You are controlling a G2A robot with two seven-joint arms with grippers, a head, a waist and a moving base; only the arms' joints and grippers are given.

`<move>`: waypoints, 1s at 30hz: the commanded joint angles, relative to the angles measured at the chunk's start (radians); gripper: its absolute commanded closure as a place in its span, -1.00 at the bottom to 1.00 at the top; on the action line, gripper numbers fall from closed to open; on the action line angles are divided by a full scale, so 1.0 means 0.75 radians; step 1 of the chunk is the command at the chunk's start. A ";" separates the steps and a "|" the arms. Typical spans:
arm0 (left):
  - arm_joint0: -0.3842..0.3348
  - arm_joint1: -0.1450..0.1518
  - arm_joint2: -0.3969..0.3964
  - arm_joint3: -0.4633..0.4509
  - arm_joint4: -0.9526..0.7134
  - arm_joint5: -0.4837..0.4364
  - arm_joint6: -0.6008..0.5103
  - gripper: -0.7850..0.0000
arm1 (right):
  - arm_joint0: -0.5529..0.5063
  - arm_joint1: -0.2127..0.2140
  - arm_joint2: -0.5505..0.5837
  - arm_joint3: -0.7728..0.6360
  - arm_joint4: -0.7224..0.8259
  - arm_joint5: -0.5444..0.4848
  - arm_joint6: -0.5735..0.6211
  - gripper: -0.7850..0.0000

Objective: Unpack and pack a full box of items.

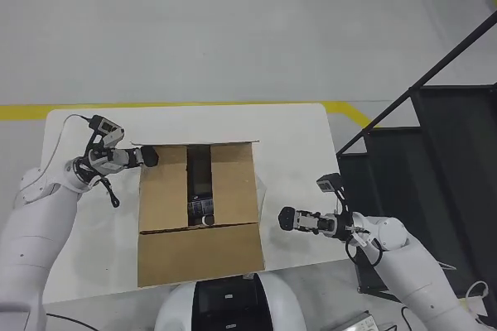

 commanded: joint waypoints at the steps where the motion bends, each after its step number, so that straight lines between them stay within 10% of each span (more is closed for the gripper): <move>1: -0.063 -0.028 0.037 0.089 0.001 -0.037 0.038 -1.00 | -0.001 0.002 0.005 0.009 -0.008 -0.009 -0.009 -1.00; 17: -0.411 -0.173 0.233 0.605 0.300 -0.238 0.269 -1.00 | -0.008 0.008 0.019 0.041 -0.033 -0.042 -0.042 -1.00; 30: -0.476 -0.187 0.297 0.781 0.571 -0.326 0.351 -1.00 | 0.036 -0.001 -0.023 0.039 -0.087 -0.018 -0.042 -1.00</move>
